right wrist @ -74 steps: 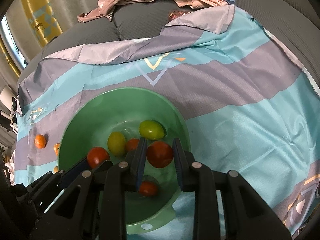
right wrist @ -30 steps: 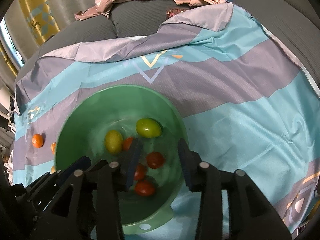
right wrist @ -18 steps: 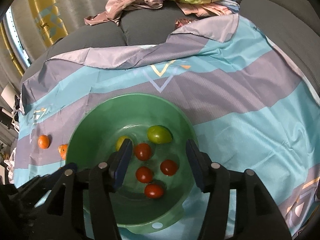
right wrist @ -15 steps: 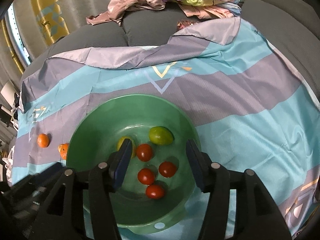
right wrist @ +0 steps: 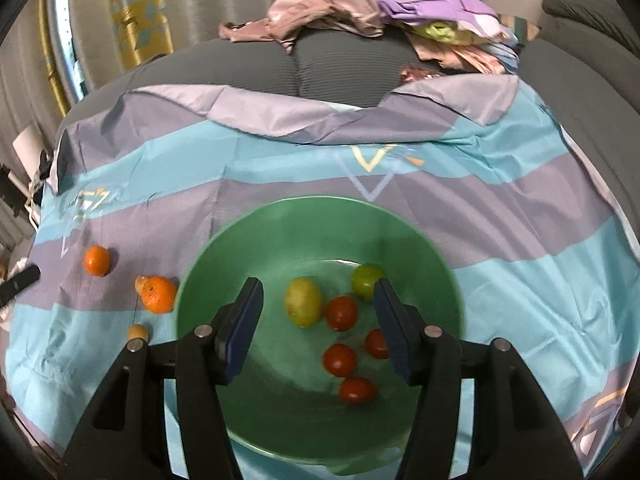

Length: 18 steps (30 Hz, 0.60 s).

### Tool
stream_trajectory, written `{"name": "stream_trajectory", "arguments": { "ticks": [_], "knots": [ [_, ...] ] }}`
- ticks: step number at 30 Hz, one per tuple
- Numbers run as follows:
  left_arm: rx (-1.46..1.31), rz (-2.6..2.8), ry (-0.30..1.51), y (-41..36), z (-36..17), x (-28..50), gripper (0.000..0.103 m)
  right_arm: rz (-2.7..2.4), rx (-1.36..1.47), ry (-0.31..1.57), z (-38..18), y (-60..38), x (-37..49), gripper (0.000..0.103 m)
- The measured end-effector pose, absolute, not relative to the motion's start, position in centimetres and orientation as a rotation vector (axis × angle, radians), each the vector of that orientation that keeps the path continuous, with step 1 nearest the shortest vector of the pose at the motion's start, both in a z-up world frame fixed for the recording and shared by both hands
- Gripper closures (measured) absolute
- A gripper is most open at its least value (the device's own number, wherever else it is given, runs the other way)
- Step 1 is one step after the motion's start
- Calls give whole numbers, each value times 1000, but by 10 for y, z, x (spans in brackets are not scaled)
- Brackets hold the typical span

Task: Organize fruits
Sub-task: 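Move both grippers back toward the remaining fruit on the cloth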

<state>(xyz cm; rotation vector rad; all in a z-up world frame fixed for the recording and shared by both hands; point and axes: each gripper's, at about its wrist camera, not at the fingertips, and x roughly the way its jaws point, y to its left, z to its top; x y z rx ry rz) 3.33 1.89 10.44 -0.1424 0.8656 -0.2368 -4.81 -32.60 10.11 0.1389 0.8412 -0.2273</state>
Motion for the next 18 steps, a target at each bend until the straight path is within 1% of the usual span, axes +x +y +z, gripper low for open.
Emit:
{"name": "stream_trajectory", "arguments": {
  "ticks": [11, 15, 18],
  "knots": [
    [-295, -171, 948, 68, 73, 67, 51, -30, 155, 768, 118, -268, -47, 46],
    [-293, -222, 967, 60, 69, 69, 51, 88, 153, 796, 107, -234, -42, 46],
    [-266, -260, 960, 48, 70, 69, 51, 135, 116, 850, 89, -208, -34, 48]
  ]
}}
